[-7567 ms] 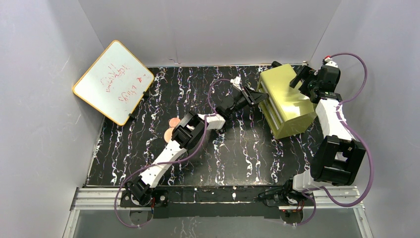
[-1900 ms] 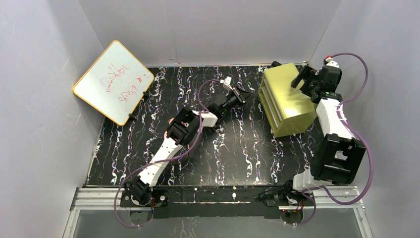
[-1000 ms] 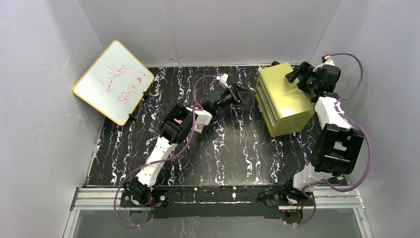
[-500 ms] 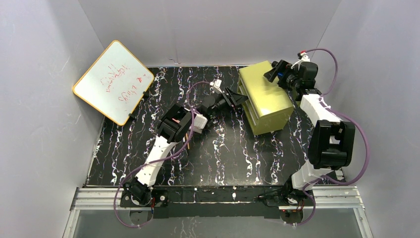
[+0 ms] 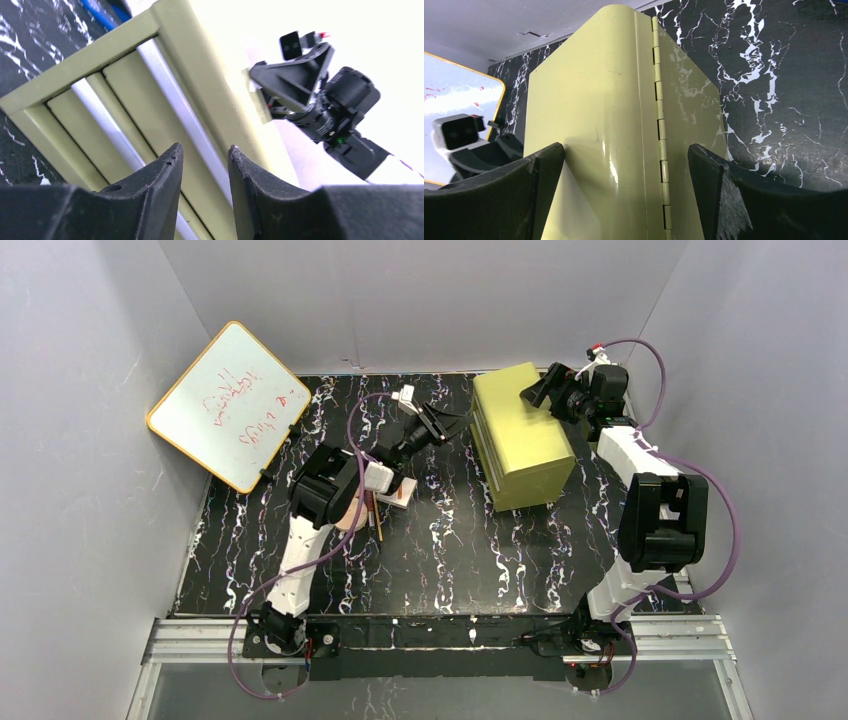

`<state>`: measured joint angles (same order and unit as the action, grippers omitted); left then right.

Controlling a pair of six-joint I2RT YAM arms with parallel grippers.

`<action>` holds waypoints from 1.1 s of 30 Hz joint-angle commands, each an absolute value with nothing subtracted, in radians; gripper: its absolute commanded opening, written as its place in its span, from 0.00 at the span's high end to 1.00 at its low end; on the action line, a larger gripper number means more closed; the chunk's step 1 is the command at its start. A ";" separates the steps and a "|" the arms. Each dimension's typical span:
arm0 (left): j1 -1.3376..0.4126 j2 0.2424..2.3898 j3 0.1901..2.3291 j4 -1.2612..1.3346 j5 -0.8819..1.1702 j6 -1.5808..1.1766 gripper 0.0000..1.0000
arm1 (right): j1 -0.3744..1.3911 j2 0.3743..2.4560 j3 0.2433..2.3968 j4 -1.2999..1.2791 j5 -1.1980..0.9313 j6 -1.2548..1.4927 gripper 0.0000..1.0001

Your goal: Organize the makeup

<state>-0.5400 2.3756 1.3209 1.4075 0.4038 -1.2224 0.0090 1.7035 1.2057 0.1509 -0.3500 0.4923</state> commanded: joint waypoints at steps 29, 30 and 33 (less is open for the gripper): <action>-0.553 2.432 1.420 1.461 0.400 -1.292 0.67 | 0.063 1.742 1.200 -0.040 -0.385 0.471 0.00; -0.556 2.438 1.432 1.459 0.398 -1.295 0.67 | 0.062 1.743 1.201 -0.041 -0.385 0.469 0.00; -0.565 2.461 1.470 1.446 0.396 -1.300 0.67 | 0.063 1.743 1.207 -0.049 -0.382 0.464 0.00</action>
